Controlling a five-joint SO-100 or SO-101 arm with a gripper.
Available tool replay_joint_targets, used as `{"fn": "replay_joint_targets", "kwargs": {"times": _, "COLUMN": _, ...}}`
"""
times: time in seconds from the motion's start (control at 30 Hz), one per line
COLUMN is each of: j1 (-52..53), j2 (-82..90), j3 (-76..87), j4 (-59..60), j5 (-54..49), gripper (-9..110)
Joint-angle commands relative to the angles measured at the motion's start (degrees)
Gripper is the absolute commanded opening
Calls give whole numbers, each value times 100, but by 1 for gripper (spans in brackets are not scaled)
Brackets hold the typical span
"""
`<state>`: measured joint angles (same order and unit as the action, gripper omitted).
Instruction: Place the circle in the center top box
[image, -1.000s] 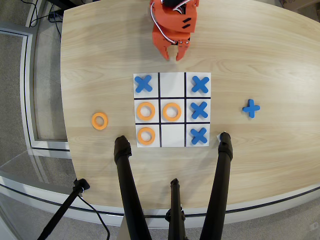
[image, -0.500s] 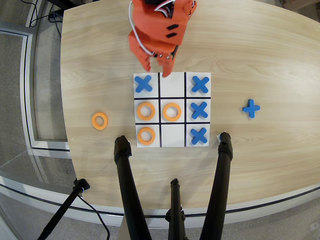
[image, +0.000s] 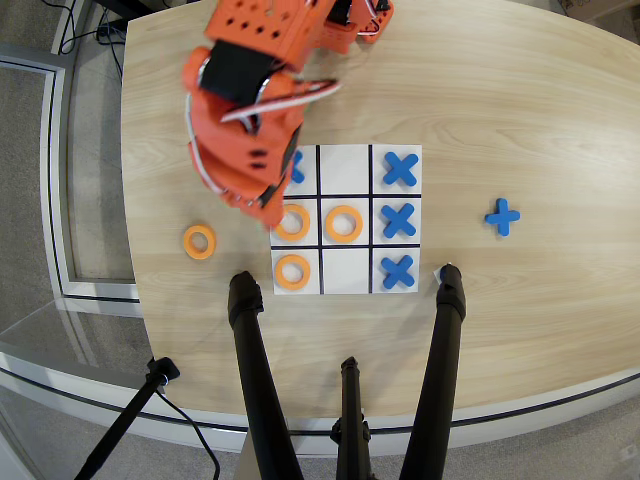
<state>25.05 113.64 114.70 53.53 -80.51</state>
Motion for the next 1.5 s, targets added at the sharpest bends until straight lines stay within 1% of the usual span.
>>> {"fn": "replay_joint_targets", "kwargs": {"times": 0.0, "j1": 167, "j2": -800, "j3": -976, "j4": -105, "j5": 18, "gripper": 20}}
{"fn": "replay_joint_targets", "kwargs": {"times": 0.4, "j1": 413, "j2": -4421, "j3": -4474, "j4": 62, "j5": -35, "gripper": 20}}
{"fn": "replay_joint_targets", "kwargs": {"times": 0.63, "j1": 589, "j2": -5845, "j3": -6135, "j4": 536, "j5": -97, "gripper": 20}}
{"fn": "replay_joint_targets", "kwargs": {"times": 1.03, "j1": 879, "j2": -6785, "j3": -7163, "j4": 853, "j5": -167, "gripper": 20}}
{"fn": "replay_joint_targets", "kwargs": {"times": 1.47, "j1": 932, "j2": -7225, "j3": -7277, "j4": 1037, "j5": -185, "gripper": 20}}
